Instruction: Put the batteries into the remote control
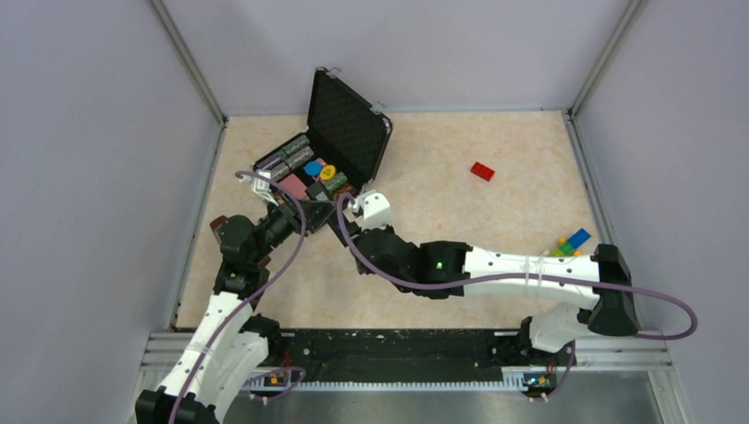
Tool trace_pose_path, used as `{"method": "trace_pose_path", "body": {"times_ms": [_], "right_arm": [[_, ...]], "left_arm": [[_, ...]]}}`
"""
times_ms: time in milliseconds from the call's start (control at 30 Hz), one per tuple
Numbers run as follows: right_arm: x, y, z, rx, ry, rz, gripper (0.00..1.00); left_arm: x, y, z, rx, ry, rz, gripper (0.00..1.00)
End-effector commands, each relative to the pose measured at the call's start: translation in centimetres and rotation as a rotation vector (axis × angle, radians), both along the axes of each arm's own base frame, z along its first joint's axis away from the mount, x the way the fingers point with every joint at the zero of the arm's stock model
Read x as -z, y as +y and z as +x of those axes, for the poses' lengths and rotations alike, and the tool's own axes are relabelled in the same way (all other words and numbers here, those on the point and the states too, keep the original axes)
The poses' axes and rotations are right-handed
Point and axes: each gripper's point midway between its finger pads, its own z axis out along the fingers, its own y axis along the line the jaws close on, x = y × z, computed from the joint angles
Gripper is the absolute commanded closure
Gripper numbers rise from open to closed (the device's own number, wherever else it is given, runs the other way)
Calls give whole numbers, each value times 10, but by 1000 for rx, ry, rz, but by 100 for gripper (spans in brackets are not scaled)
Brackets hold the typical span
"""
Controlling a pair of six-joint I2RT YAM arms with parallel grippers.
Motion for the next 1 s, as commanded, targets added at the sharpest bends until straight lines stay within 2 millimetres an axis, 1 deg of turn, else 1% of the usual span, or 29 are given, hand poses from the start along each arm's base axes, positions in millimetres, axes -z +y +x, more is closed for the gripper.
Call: {"method": "trace_pose_path", "body": {"times_ms": [0,267,467,767,967], "right_arm": [[-28,6,10,41,-34,87,68],[-32,14,9,-5,-57,109,68],[-24,21,11,-11,-61,79,68],[-14,23,11,-9,-50,59,68],[-11,25,11,-5,-41,61,67]], "left_arm": [[-14,-3,-4,27,-50,18,100],[-8,-2,3,5,13,23,100],[-9,-2,2,8,14,24,100],[-11,-2,0,9,6,25,100],[-12,-2,-2,14,3,25,100]]}}
